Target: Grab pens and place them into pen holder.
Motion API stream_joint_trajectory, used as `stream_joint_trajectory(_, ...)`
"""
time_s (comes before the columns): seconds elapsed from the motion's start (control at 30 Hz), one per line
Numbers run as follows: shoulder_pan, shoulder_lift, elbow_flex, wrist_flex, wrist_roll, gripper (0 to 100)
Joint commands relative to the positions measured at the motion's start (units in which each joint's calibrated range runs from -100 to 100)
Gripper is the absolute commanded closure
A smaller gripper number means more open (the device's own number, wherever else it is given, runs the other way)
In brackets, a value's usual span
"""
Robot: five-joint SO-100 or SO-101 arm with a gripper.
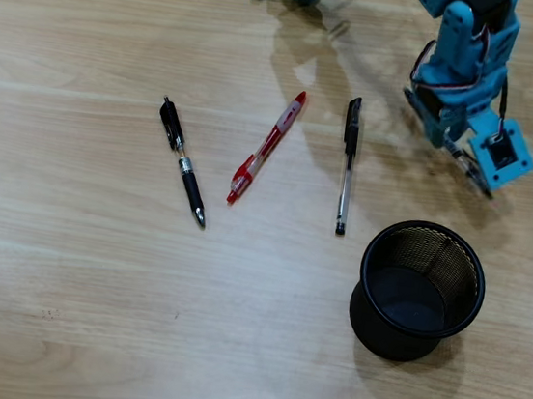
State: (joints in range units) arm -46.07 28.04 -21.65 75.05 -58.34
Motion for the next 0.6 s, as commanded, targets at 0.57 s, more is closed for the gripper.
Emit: stream_joint_trajectory(0.57, 13.7, -13.1, -25.4, -10.9, 5.8, 98)
